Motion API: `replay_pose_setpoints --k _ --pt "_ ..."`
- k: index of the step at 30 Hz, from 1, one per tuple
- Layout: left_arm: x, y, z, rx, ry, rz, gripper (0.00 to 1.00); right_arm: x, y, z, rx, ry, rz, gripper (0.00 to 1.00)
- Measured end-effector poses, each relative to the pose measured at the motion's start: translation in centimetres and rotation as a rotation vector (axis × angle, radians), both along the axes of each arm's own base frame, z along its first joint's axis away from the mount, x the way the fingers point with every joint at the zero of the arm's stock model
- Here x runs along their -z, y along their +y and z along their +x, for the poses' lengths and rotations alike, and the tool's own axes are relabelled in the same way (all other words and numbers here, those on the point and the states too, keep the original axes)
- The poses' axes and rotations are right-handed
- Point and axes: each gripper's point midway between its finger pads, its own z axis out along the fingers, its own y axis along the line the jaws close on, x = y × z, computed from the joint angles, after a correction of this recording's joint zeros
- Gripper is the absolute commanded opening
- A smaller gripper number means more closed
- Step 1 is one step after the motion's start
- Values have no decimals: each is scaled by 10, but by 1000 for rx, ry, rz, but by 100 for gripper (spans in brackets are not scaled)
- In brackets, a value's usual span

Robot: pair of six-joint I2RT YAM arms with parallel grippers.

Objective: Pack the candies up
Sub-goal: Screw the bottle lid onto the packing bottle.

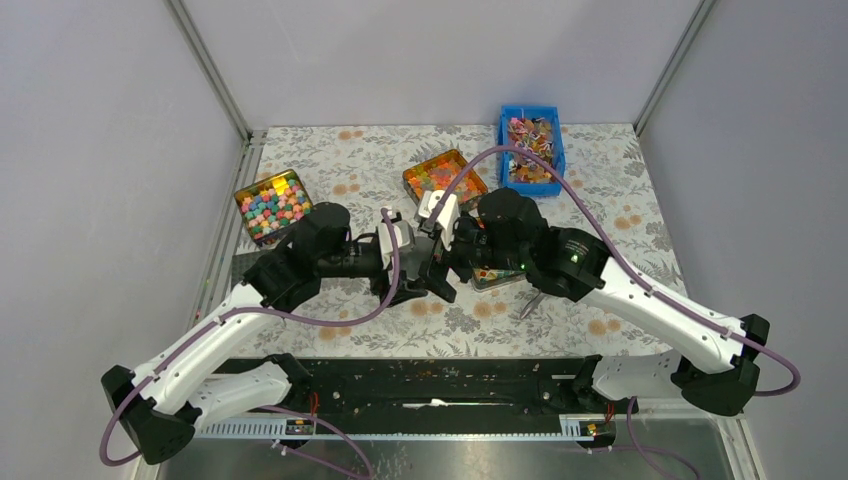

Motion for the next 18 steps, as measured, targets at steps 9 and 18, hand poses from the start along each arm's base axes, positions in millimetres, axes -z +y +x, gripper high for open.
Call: replay_pose_setpoints --k 9,18 --pt "5 12 -9 46 -76 49 48 9 3 -13 -40 -11 8 100" --pt "-5 20 -28 143 -177 34 48 17 -17 -37 -224 29 -63 100"
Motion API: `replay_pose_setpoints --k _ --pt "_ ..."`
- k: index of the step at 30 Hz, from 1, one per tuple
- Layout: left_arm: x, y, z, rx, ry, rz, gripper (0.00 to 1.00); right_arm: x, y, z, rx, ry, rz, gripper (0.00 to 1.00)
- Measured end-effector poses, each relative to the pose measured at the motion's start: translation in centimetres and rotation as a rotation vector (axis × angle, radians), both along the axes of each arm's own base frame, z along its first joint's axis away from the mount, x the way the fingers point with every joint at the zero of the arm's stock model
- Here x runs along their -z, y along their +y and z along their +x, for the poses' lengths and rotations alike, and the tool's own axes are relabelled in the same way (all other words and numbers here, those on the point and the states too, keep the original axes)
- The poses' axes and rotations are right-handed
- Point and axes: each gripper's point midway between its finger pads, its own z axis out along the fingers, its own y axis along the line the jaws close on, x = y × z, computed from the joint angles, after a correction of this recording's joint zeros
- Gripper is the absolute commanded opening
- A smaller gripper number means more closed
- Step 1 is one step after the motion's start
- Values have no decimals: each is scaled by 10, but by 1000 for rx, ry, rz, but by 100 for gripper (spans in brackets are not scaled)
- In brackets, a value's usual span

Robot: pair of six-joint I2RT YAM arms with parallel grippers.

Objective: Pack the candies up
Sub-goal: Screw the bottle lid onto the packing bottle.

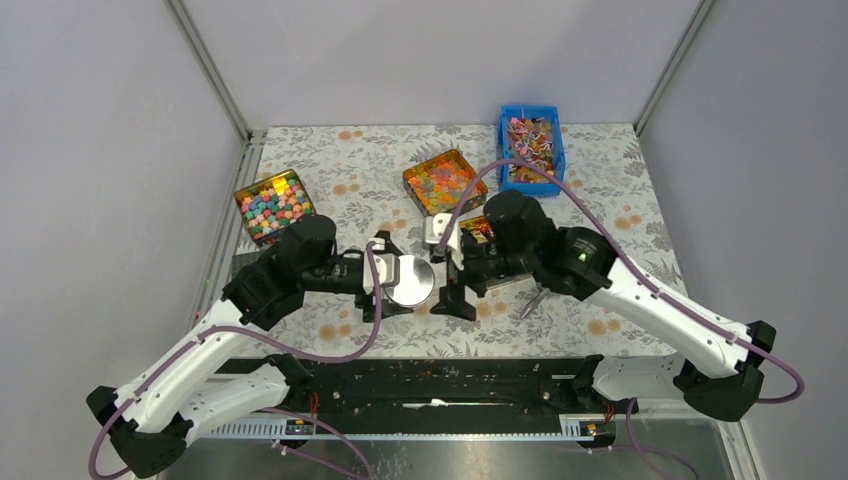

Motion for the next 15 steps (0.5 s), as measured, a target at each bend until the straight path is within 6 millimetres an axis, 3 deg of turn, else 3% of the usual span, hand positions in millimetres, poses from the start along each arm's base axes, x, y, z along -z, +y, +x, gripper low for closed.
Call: replay_pose_setpoints --k 7,15 --pt "2 -1 -17 88 27 -3 47 -37 -17 -16 -163 -41 125 100" --pt "-5 -5 -32 176 63 -32 47 -58 -7 -34 -346 -72 209 100"
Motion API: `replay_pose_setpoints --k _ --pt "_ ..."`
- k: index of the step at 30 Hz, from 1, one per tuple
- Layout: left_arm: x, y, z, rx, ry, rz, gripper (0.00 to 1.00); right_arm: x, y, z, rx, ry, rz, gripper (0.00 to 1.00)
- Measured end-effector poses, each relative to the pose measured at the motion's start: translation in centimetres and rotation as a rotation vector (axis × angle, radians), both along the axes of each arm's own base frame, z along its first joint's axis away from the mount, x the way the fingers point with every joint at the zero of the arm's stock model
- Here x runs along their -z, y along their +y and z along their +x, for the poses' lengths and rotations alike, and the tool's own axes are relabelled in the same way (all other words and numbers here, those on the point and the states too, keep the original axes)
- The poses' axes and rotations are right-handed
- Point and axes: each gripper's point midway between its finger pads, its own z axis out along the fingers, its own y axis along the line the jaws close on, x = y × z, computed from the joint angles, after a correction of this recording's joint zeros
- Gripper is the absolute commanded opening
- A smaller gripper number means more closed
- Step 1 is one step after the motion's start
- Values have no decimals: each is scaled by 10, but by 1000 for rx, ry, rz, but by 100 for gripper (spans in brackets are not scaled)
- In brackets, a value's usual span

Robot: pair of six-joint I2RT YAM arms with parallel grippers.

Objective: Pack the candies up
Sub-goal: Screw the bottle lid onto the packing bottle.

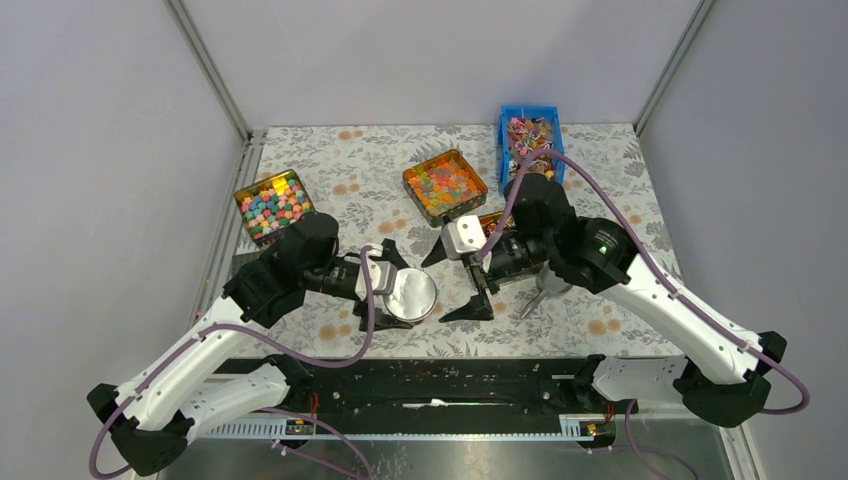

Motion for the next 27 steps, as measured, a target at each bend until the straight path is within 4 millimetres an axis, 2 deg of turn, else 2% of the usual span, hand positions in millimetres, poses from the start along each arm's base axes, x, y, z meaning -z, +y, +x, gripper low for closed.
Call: replay_pose_setpoints --k 6,14,22,27 --pt "-5 -2 -6 33 24 -13 46 8 11 1 -45 34 -10 100" --pt "-7 -3 -9 48 41 -18 45 7 22 8 -50 38 -8 97" --pt "-14 -6 -9 41 69 -42 44 9 23 7 -54 52 -13 92" --pt "-17 -8 -10 35 99 -51 42 8 22 7 -54 59 -10 82"
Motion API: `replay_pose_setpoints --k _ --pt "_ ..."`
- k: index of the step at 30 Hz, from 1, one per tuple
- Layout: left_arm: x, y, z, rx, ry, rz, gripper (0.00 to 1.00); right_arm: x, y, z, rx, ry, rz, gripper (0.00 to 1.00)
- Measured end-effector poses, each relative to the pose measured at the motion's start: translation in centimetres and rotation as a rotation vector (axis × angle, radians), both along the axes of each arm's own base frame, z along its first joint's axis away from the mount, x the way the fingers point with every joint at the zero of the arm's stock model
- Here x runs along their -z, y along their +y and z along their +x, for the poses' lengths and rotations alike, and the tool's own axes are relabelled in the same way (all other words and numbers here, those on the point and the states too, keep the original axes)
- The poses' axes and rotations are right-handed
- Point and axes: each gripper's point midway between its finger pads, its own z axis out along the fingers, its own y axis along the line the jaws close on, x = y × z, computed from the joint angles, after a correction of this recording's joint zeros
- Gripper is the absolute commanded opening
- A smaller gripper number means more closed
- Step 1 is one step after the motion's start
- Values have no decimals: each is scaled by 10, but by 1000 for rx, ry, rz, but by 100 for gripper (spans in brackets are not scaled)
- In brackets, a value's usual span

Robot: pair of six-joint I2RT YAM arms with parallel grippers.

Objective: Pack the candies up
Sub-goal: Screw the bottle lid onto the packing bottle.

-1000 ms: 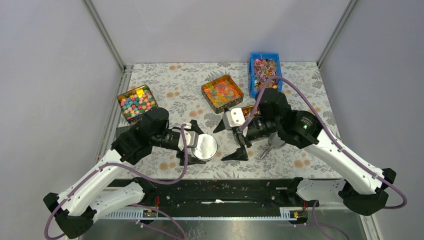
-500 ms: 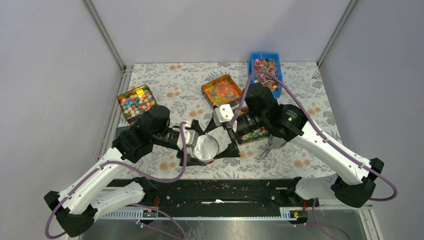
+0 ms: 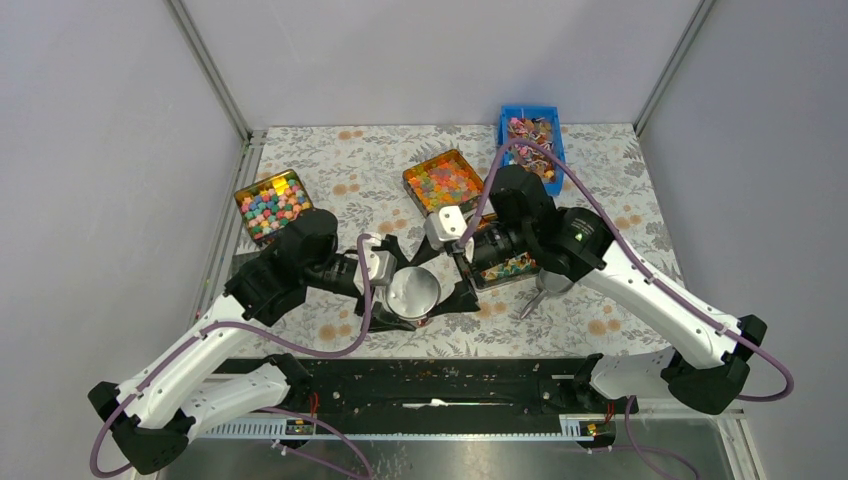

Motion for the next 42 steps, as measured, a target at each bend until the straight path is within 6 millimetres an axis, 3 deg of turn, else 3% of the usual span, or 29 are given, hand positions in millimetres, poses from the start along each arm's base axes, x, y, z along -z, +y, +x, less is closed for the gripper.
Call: replay_pose_setpoints --k 4,14,18,27,37,42 --pt "-2 -1 0 -3 17 -7 40 -1 -1 0 2 8 2 76" --pt "-6 -6 -1 -15 67 -29 37 -3 -6 -2 53 5 32 73" --pt "-4 -10 1 -27 115 -30 31 1 -9 0 110 2 24 72" --pt "-10 -17 11 -78 136 -56 28 0 -4 10 228 13 7 71" --pt "-1 -20 30 -169 141 -30 27 8 2 27 365 31 -43 69" --pt "4 -19 35 -200 137 -10 27 14 5 32 420 36 -65 75"
